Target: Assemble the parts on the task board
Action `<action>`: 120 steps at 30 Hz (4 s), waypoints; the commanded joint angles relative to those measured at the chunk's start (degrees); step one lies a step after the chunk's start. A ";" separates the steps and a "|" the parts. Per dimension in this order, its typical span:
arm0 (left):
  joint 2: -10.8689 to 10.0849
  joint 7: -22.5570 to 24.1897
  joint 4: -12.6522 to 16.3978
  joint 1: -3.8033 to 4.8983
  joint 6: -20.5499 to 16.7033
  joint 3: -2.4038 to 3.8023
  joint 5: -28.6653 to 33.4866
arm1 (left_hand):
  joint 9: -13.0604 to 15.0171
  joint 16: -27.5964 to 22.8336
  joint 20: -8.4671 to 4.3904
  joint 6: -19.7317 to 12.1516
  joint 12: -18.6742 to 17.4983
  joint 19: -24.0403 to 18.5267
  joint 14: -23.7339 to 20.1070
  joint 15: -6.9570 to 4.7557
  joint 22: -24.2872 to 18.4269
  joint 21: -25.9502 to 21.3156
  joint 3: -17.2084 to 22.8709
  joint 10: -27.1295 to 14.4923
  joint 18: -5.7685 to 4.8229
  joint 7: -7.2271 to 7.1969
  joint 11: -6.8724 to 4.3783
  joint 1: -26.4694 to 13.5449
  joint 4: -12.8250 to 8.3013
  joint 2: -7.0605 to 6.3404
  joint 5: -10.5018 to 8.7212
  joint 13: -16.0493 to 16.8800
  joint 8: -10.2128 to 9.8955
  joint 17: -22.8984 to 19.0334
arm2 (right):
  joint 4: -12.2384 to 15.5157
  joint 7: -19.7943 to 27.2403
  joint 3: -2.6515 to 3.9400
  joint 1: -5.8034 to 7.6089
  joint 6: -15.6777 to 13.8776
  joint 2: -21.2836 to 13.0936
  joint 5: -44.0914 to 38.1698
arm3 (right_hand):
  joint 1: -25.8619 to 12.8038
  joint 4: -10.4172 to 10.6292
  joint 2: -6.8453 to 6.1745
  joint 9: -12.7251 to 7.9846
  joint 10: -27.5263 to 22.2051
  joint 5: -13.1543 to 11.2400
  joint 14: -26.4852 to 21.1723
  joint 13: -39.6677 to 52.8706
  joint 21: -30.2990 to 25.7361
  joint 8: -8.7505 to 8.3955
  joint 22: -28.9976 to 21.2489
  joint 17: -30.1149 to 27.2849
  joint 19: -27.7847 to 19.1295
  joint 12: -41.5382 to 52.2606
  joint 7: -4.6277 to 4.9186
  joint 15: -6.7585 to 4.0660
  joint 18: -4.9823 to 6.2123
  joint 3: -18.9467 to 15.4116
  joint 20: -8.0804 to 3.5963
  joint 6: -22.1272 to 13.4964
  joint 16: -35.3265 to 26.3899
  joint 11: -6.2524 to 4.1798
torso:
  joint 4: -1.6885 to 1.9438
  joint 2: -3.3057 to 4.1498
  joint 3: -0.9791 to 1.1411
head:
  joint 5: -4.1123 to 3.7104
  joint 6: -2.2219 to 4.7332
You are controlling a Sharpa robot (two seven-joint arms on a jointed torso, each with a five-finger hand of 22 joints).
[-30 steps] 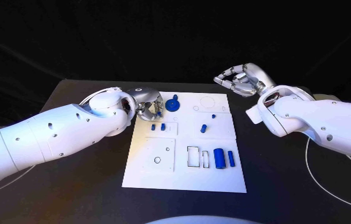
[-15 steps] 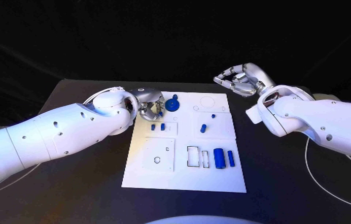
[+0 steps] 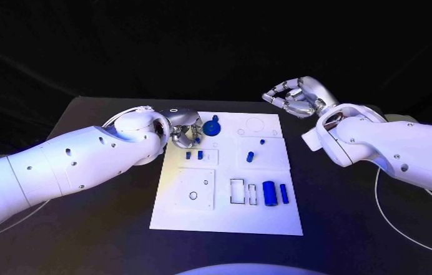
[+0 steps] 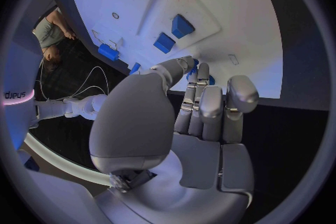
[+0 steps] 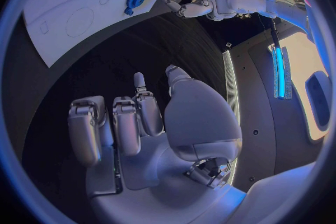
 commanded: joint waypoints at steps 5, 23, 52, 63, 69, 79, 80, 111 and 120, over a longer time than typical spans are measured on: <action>0.04 0.07 0.09 0.01 1.33 -0.01 0.37 | 0.06 -0.17 -0.02 0.37 -0.30 0.36 0.00 -0.11 -0.03 0.12 -0.07 0.30 -0.95 0.10 0.12 -0.61 0.39 0.00 -0.16 -0.02 0.19 -0.04 | 0.07 0.45 0.02 -0.03 0.26 0.03 -0.35 | 0.36 0.00 0.43 -0.09 -0.05 0.24 5.53 6.84 -0.16 0.37 14.46 13.42 5.47 -0.12 -0.10 -0.37 -0.52 -0.33 -0.33 0.01 -0.27 -0.26 | 0.02 0.02 0.01 | 0.00 -0.03; -0.07 0.20 0.12 0.01 1.31 -0.03 0.98 | -0.31 -0.09 0.11 -1.19 -2.19 -0.28 -0.06 0.37 -0.98 -0.57 -0.32 -0.61 -0.81 0.77 0.76 -1.64 0.86 -0.95 -0.14 -0.52 -1.22 0.25 | 0.01 0.46 0.02 -0.03 0.22 0.09 -0.34 | 0.36 0.00 0.43 -0.09 -0.05 0.24 5.53 6.84 -0.16 0.37 14.46 13.42 5.47 -0.12 -0.10 -0.37 -0.52 -0.33 -0.33 0.01 -0.27 -0.26 | 0.01 0.02 0.01 | 0.09 -0.17; -0.36 0.84 0.31 0.00 0.66 -0.05 1.10 | -0.50 -2.10 0.84 -1.55 -5.66 -2.75 -2.65 1.24 -5.03 -3.54 -0.89 -1.78 -0.01 1.53 1.74 -2.47 1.69 -2.27 -0.03 -1.58 -2.53 -5.03 | 0.01 0.49 0.02 -0.03 0.02 -0.01 -0.33 | 0.49 0.00 0.51 -0.13 -0.11 0.21 5.53 6.73 -0.23 0.41 14.42 13.39 5.44 -0.24 -0.11 -0.39 -0.51 -0.49 -0.36 -0.05 -0.29 -0.27 | -0.02 0.00 0.01 | 0.15 -0.39; -0.66 1.10 0.57 -0.03 -0.47 -0.05 1.10 | -1.02 -2.42 0.90 -3.68 -6.82 -3.19 -3.18 1.30 -6.02 -4.32 -1.60 -2.38 0.16 1.55 1.84 -2.81 2.00 -2.97 0.02 -1.82 -4.10 -6.06 | -0.04 0.50 0.02 -0.03 -0.07 -0.02 -0.32 | 0.49 0.00 0.51 -0.13 -0.11 0.21 5.53 6.73 -0.23 0.41 14.42 13.39 5.44 -0.24 -0.11 -0.39 -0.51 -0.49 -0.36 -0.05 -0.29 -0.27 | -0.01 0.02 -0.02 | 0.12 -0.31; -0.77 1.18 0.64 -0.05 -1.07 -0.05 1.10 | -1.66 -2.70 1.21 -5.50 -7.53 -3.49 -3.59 1.68 -6.77 -4.93 -2.34 -2.74 0.26 2.22 2.31 -2.86 2.24 -3.22 0.02 -1.93 -5.49 -6.97 | -0.07 0.50 0.02 -0.03 -0.11 -0.02 -0.32 | 0.49 0.00 0.51 -0.13 -0.11 0.21 5.53 6.73 -0.23 0.41 14.42 13.39 5.44 -0.24 -0.11 -0.39 -0.51 -0.49 -0.36 -0.05 -0.29 -0.27 | 0.03 0.02 -0.02 | 0.09 -0.32; -1.10 1.49 0.74 -0.09 -2.71 -0.04 1.17 | -2.46 -3.78 1.59 -7.22 -8.94 -4.66 -4.84 2.10 -9.12 -6.75 -4.62 -4.43 0.66 2.78 2.84 -2.31 2.58 -2.83 0.07 -2.26 -7.02 -9.92 | -0.16 0.40 0.02 -0.03 0.03 -0.02 -0.32 | 0.56 0.00 0.54 -0.16 -0.18 0.19 5.50 6.65 -0.31 0.42 14.38 13.30 5.40 -0.34 -0.11 -0.39 -0.49 -0.61 -0.37 -0.10 -0.35 -0.27 | -0.03 0.01 -0.01 | 0.09 -0.25; -1.21 1.68 0.84 -0.10 -3.08 -0.04 1.32 | -2.46 -3.80 1.61 -7.16 -8.96 -4.68 -4.85 2.12 -9.18 -6.80 -4.74 -4.47 0.67 2.80 2.86 -2.32 2.62 -2.80 0.07 -2.26 -7.01 -9.95 | -0.18 0.34 0.02 -0.03 0.09 -0.02 -0.32 | 0.60 -0.01 0.53 -0.17 -0.25 0.19 5.48 6.57 -0.42 0.42 14.32 13.20 5.35 -0.45 -0.10 -0.39 -0.46 -0.65 -0.38 -0.13 -0.41 -0.27 | -0.03 0.02 -0.02 | 0.12 -0.23; -14.18 25.98 9.13 2.35 -11.89 -0.64 81.38 | -1.90 -11.54 0.30 -1.01 -1.75 -11.12 -11.78 0.56 -24.60 -19.30 -4.72 1.15 3.15 1.31 0.87 -0.54 4.74 1.11 0.13 -0.12 -3.13 -25.81 | -0.40 -12.35 -0.48 -1.77 19.55 -0.41 -47.54 | 17.91 -1.35 -10.06 -3.14 -18.77 -10.03 2.65 -56.16 -11.94 -3.05 8.58 2.37 1.28 -70.05 0.29 0.60 1.94 20.58 -0.13 4.75 -8.59 1.16 | -0.06 -0.24 -0.59 | -3.36 1.04; -15.50 28.31 12.47 2.03 -11.72 -0.90 84.31 | -1.68 -11.63 0.05 -0.64 -0.60 -10.94 -11.77 0.31 -24.84 -19.62 -4.94 1.44 3.13 1.03 0.56 -0.49 4.52 1.21 0.10 0.38 -2.52 -25.97 | 0.34 -15.04 -0.67 -2.88 20.16 0.89 -54.01 | 17.41 -1.35 -10.92 -3.52 -18.92 -10.64 2.70 -57.99 -11.75 -4.07 8.76 2.40 1.38 -71.39 1.08 1.10 1.88 21.44 0.13 4.34 -8.55 1.71 | -0.05 -0.22 -0.53 | -3.61 0.78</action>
